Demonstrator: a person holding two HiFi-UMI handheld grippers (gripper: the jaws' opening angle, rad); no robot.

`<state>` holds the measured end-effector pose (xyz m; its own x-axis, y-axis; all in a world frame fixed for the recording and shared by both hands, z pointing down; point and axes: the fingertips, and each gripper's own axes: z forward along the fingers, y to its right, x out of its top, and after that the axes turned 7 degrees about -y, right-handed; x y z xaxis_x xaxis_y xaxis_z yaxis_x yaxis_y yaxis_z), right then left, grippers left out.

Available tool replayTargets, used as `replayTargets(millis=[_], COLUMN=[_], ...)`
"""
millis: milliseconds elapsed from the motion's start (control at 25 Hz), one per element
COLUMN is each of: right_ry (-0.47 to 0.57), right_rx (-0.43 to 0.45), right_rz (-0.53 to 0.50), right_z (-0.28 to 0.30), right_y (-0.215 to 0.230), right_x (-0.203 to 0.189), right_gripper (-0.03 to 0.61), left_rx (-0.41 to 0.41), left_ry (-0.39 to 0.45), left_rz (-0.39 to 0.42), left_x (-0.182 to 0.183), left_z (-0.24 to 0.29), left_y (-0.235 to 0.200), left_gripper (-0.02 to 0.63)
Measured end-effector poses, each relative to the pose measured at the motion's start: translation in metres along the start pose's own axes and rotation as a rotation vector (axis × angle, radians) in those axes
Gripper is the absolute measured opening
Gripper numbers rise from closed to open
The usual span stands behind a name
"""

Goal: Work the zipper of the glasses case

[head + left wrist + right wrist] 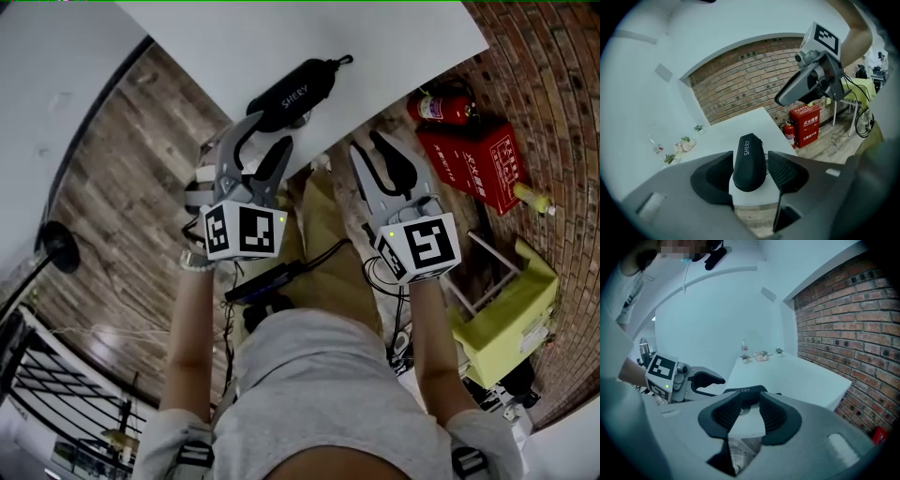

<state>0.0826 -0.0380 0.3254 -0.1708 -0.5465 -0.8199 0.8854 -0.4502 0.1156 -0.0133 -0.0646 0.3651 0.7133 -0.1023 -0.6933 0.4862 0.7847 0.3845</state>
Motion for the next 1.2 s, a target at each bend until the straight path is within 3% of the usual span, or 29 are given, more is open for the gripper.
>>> replayTargets(millis=[400, 1200], right_ry=[-0.021, -0.03], right_rx=[0.011, 0.06], right_rz=[0.012, -0.011], right_z=[0.005, 0.03], right_y=[0.0, 0.009], right_x=[-0.01, -0.004], right_gripper=[0.12, 0.109], left_rx=[0.007, 0.074], left_ry=[-0.062, -0.131], left_rz=[0.086, 0.06], left_x=[-0.009, -0.028], left_z=[0.018, 0.036], left_y=[0.015, -0.01], left_gripper=[0.255, 0.265])
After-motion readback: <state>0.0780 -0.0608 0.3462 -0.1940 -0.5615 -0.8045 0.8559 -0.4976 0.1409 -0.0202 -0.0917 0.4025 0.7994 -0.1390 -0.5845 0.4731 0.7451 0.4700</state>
